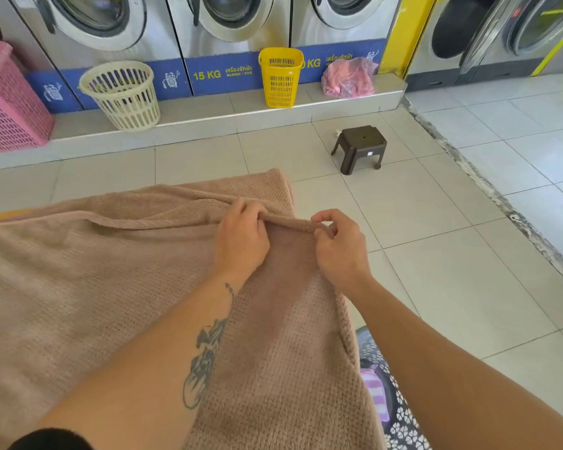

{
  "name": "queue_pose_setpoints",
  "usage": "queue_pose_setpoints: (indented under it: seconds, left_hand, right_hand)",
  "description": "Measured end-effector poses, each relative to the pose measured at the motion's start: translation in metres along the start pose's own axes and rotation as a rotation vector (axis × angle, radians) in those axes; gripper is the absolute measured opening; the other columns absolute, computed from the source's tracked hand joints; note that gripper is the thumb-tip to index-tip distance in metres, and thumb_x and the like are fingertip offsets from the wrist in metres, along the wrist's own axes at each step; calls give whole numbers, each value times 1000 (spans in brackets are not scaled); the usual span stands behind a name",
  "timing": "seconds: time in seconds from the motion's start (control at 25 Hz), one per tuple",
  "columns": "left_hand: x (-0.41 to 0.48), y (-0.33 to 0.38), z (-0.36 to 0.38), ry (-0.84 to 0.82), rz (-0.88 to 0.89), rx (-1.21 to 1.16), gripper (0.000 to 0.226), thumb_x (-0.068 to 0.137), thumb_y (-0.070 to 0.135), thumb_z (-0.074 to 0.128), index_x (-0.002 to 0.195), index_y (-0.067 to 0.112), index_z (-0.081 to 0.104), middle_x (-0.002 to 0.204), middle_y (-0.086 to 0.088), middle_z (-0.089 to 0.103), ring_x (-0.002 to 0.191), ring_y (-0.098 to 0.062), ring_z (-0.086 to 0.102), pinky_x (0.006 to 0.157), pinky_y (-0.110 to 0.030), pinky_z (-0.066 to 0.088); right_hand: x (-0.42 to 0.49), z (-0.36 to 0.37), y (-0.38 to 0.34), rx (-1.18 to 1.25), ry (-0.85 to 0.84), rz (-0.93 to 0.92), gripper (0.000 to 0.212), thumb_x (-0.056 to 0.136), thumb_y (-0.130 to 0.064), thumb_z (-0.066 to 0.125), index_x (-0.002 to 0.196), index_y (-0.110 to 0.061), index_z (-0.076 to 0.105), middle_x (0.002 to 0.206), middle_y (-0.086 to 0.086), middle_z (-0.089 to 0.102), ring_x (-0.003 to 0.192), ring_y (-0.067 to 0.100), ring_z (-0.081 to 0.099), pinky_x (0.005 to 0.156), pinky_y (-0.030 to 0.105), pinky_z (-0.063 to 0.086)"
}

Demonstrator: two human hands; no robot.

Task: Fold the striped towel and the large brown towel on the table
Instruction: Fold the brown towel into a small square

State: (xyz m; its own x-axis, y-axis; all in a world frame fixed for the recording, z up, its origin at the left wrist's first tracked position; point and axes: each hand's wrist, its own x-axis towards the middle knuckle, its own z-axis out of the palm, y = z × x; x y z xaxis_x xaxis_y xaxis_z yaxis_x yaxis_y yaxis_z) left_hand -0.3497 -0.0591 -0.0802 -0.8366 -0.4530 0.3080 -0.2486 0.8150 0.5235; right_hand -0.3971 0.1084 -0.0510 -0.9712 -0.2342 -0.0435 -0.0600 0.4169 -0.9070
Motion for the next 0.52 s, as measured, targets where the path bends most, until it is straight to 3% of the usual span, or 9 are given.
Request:
queue_pose_setpoints:
  seconds: [0.04, 0.12, 0.2, 0.24, 0.28, 0.36, 0.44, 0.52]
  left_hand:
    - [8, 4, 2, 9, 22, -21, 11, 96, 12, 51, 97, 15, 61, 102, 2, 52, 86, -15, 48, 72, -28, 40]
    - [16, 3, 10, -182, 75, -26, 13, 96, 16, 51, 101, 20, 62, 104, 5, 51, 90, -14, 49, 77, -30, 44]
    - [13, -5, 19, -451, 48, 17, 20, 97, 20, 50, 109, 27, 65, 106, 9, 56, 95, -12, 54, 80, -33, 49]
    - [12, -11, 22, -477, -14, 19, 23, 97, 21, 48, 111, 28, 65, 103, 11, 60, 91, -10, 58, 76, -31, 50]
    - [13, -16, 21, -427, -78, 13, 24, 98, 23, 45, 113, 29, 64, 95, 13, 63, 82, -7, 60, 68, -29, 49]
    - [24, -21, 18, -286, -148, 41, 22, 100, 26, 44, 113, 28, 62, 82, 16, 63, 68, -6, 60, 58, -28, 46]
    - [42, -27, 18, -201, -175, 96, 22, 101, 29, 45, 115, 26, 61, 90, 9, 65, 80, -12, 61, 69, -33, 51]
    - [59, -38, 21, -183, -179, 211, 26, 99, 29, 47, 121, 26, 60, 114, 2, 59, 109, -20, 53, 93, -41, 45]
  right_hand:
    - [6, -1, 5, -33, 40, -34, 25, 91, -5, 49, 97, -24, 64, 56, -12, 51, 46, 5, 46, 48, 24, 43]
    - [16, -3, 24, -130, 50, 9, 27, 89, -5, 47, 96, -27, 61, 65, -9, 57, 54, 9, 52, 53, 28, 44]
    - [25, -3, 48, -271, -148, 214, 26, 87, -10, 48, 99, -29, 61, 78, -4, 63, 67, 13, 59, 59, 29, 47]
    - [28, -2, 58, -327, -289, 327, 25, 87, -13, 48, 101, -27, 63, 85, -2, 65, 74, 16, 62, 63, 29, 50]
    - [31, -1, 65, -353, -377, 390, 25, 86, -14, 49, 103, -24, 64, 91, -1, 65, 79, 18, 62, 66, 28, 51]
    - [43, 6, 62, -296, -358, 385, 27, 84, -15, 49, 104, -23, 65, 93, 0, 65, 78, 16, 63, 62, 27, 49]
    - [58, 17, 47, -236, -283, 288, 30, 82, -14, 48, 105, -23, 66, 91, -1, 67, 75, 16, 64, 63, 28, 51]
    - [73, 30, 31, -241, -298, 182, 34, 82, -12, 46, 105, -23, 69, 94, 0, 69, 78, 21, 67, 71, 34, 56]
